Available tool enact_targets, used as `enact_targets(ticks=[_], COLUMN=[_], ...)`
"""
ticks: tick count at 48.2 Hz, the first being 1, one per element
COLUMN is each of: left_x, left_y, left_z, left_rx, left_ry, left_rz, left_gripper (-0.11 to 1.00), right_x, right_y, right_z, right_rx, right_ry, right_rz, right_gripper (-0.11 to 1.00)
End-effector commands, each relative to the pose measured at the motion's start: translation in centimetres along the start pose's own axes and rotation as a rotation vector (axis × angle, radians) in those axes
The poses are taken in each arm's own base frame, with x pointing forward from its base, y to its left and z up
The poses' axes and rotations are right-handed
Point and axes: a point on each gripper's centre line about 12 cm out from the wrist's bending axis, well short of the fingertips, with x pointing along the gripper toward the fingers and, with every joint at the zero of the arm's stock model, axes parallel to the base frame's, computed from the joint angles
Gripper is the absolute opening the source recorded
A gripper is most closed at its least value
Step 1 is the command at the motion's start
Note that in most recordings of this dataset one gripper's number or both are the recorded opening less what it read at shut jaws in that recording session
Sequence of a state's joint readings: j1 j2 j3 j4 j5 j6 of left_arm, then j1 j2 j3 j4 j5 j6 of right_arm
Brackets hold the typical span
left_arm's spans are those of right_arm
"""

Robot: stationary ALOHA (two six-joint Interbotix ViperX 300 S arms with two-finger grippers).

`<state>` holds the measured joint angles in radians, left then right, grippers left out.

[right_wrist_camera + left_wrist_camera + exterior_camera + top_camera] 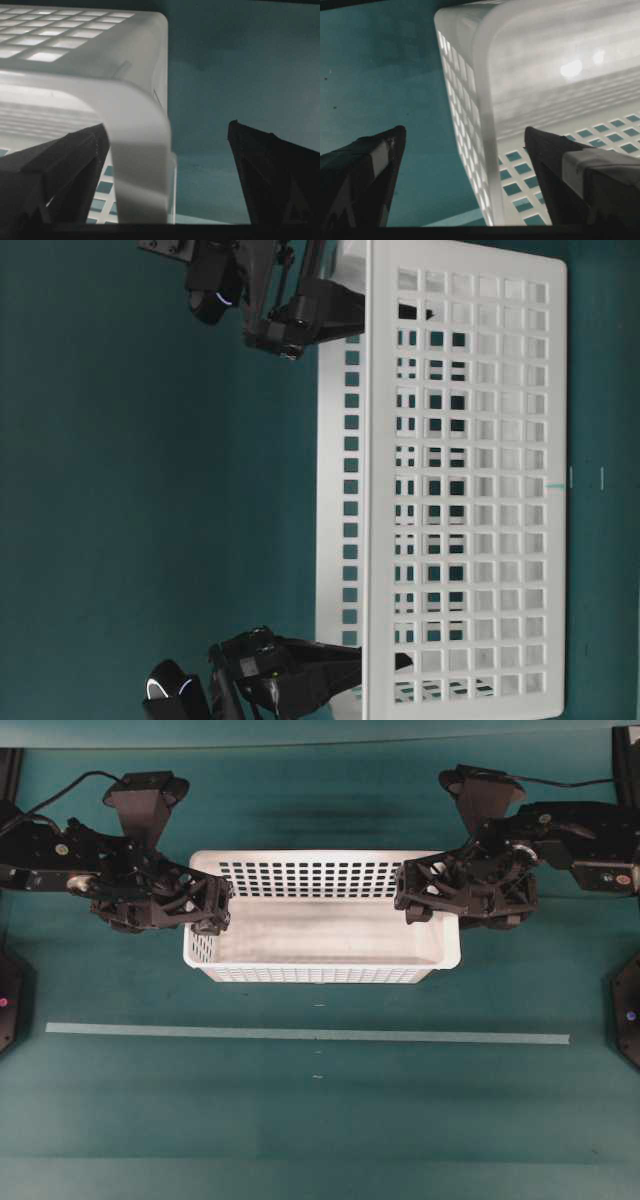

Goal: Lift the white basket with both hands.
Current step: 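Lower both open grippers onto the rims and close on the walls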

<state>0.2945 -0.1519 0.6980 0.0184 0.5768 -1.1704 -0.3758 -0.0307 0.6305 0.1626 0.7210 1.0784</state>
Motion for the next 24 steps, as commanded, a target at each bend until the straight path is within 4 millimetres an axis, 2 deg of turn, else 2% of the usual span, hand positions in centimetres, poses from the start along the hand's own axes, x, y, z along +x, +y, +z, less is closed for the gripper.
enact_targets(ticks=[1, 9, 13, 18, 24], left_x=[-0.15, -0.05, 0.12, 0.32, 0.32], left_y=[-0.22, -0.10, 0.00, 0.25, 0.22], left_z=[0.23, 0.17, 0.07, -0.05, 0.01], left_rx=[-0.005, -0.012, -0.011, -0.011, -0.012], left_ry=[-0.008, -0.008, -0.009, -0.010, -0.018], left_rz=[-0.010, -0.012, -0.016, -0.019, -0.036], left_gripper=[0.95, 0.93, 0.88, 0.72, 0.40], right_x=[0.07, 0.10, 0.12, 0.38, 0.78], right_y=[0.23, 0.21, 0.37, 0.37, 0.27], right_z=[-0.06, -0.05, -0.10, -0.20, -0.13], right_rx=[-0.003, -0.002, -0.004, -0.004, 0.000], right_ry=[-0.002, -0.003, -0.002, 0.002, 0.003], right_rz=[0.005, 0.006, 0.008, 0.003, -0.001], right_gripper=[0.95, 0.93, 0.88, 0.69, 0.38])
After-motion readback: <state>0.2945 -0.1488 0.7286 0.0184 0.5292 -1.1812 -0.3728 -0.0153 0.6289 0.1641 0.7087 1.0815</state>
